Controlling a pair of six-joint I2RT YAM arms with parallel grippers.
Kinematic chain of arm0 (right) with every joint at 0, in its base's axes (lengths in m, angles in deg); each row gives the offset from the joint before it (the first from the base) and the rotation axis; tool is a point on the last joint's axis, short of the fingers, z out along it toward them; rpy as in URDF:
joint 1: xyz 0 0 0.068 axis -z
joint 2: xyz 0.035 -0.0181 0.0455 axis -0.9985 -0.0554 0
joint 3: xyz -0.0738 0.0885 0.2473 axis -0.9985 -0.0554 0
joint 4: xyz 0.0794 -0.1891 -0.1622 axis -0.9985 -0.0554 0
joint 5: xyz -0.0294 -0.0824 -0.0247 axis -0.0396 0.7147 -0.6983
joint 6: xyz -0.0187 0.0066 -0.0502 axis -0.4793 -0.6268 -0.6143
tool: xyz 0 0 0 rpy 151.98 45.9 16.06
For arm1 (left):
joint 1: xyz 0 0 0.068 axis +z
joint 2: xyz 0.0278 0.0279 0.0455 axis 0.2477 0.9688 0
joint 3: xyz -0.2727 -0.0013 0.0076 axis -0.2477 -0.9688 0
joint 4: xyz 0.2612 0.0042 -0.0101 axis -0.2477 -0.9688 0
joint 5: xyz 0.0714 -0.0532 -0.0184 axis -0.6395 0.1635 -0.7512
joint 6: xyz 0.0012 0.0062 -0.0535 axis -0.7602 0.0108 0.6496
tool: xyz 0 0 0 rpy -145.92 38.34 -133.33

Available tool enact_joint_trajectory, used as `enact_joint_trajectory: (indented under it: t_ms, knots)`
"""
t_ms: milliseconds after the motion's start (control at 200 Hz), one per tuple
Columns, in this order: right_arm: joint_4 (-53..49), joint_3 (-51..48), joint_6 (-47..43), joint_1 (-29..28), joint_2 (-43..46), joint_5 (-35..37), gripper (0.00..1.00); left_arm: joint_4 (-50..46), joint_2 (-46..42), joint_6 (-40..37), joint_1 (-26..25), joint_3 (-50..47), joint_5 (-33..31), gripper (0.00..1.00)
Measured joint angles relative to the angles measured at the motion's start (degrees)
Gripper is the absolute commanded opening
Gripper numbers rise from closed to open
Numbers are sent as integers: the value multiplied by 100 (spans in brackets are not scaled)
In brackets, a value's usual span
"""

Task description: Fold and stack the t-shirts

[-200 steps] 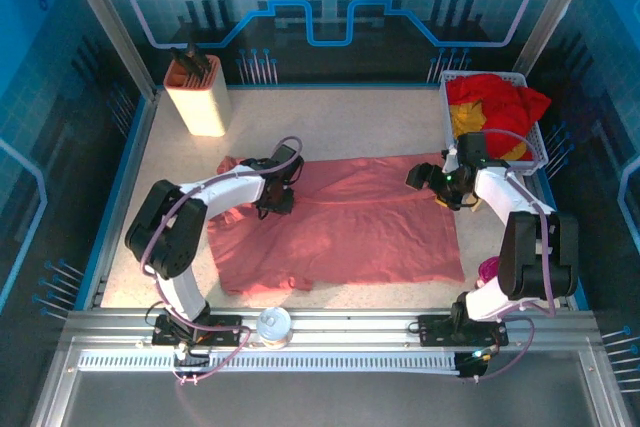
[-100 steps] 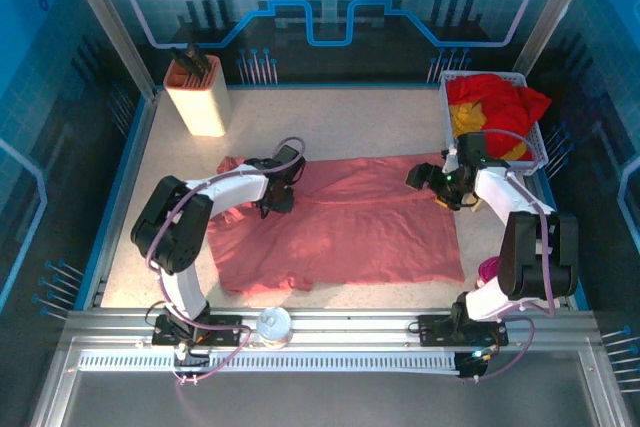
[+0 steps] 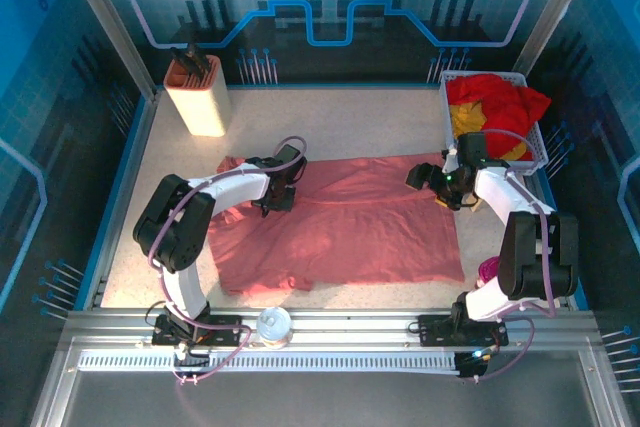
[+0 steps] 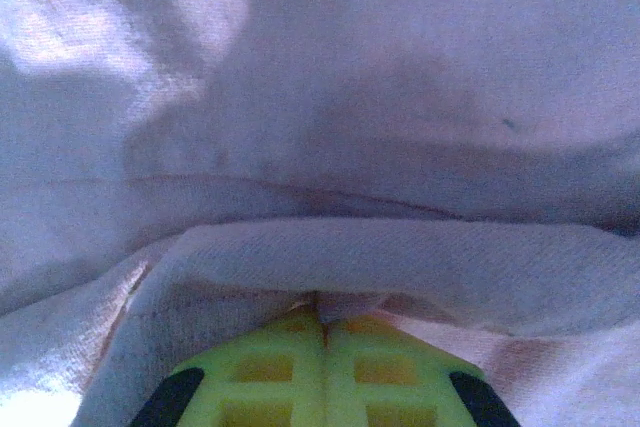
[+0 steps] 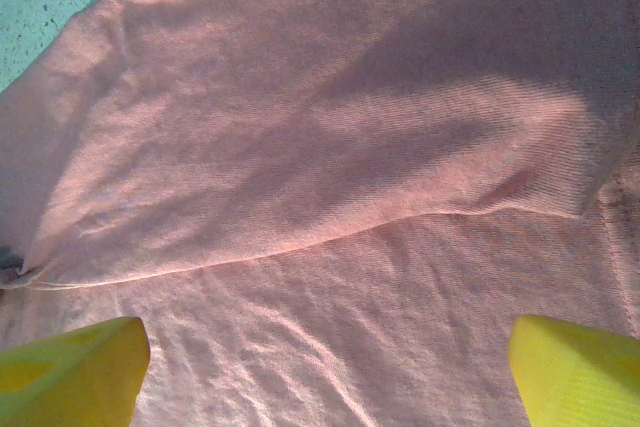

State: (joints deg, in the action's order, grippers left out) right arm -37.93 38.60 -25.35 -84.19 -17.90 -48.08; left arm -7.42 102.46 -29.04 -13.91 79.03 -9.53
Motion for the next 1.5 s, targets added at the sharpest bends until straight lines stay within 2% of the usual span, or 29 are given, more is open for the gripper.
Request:
enact_joint_trajectory:
  t_ms: [170, 490, 780, 1021, 1251, 1501]
  knots:
    - [42, 0, 0, 0, 0, -2, 93, -514, -184, 155, -72, 52, 70, 0]
    - [98, -2, -2, 0, -35, -46, 93, -1915, -291, 977, -669, 466, 470, 1]
    - [155, -92, -2, -2, -76, -131, 93, -2413, 20, 1502, -870, 739, 726, 5]
    - [173, -125, -17, -2, -76, -129, 93, -2717, 289, 1646, -905, 1106, 763, 8]
    - [214, -201, -20, -2, -76, -133, 93, -3154, 398, 1814, -1176, 1333, 752, 10]
    - [236, -201, -20, -2, -83, -136, 93, -4109, 485, 1902, -1276, 2015, 273, 13]
